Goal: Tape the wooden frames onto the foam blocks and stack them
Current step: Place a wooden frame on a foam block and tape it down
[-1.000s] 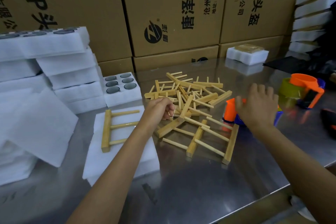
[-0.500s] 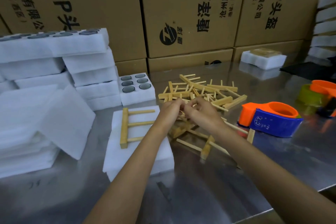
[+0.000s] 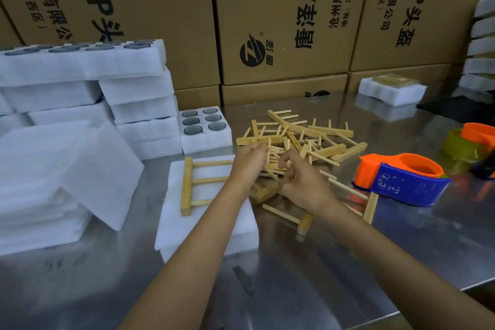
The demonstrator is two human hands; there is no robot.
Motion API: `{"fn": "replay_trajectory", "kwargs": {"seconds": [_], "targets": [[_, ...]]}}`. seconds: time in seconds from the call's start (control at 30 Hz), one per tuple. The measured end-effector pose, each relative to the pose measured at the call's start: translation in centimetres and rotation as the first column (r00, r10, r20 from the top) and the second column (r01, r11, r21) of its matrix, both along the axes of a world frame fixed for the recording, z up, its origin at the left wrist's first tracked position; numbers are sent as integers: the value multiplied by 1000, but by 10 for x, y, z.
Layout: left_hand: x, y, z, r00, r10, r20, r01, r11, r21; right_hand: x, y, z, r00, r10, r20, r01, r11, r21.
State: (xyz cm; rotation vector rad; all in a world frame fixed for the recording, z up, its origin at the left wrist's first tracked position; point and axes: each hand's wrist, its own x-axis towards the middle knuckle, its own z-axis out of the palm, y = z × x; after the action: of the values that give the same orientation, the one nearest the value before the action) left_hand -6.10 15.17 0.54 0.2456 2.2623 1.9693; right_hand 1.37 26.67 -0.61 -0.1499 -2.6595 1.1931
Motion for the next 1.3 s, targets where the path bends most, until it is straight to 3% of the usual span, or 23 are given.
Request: {"fn": "replay_trajectory", "kwargs": {"seconds": [0.07,0.13,0.27,0.4,0.5,0.57,0.67,0.8,0.93,1.03,1.13,1.2,1.3], "targets": [[3,-10,12,999,12,37,-21,966,258,1,-3,-5,999,19,-28,-17,995,98],[8,-27,24,1000,14,-8,-10,925,379,2,-7,-7,999,22,-28,-18,990,143],[21,-75,29,967,179,-183,-139,967,212,2,-13,-7,996,-60,-60,71,979,189],[30,-127,17,871,386,-305,-394,918,36,2,-26,-7,986,-38,-160,109,879,465],[34,-156,-7,867,460,-188,-495,836,-238,3,-35,-10,974,-6,-227,136,814,565],[37,-167,-21,901,435,-13,-403,823,-401,3,-39,-12,968,-8,-253,156,804,574],[44,-167,-26,906,357,226,-295,918,-266,4,-41,-16,966,-44,-254,179,823,539],[51,-168,-24,929,272,249,-244,960,-139,7,-46,-23,970,-73,-233,184,847,500],[58,-176,-29,964,156,216,-190,971,147,9,-51,-22,962,-79,-262,175,914,366],[62,-184,-31,967,140,213,-213,903,374,9,-59,-14,950,-62,-306,140,961,239],[64,-184,-33,963,79,257,-204,838,506,8,-72,-2,949,-42,-314,45,999,3],[63,-181,-35,958,29,287,-193,802,565,8,-82,6,960,-12,-281,-37,985,-167],[60,-177,-36,959,-12,282,-174,761,625,13,-91,13,987,11,-159,-82,889,-451]]}}
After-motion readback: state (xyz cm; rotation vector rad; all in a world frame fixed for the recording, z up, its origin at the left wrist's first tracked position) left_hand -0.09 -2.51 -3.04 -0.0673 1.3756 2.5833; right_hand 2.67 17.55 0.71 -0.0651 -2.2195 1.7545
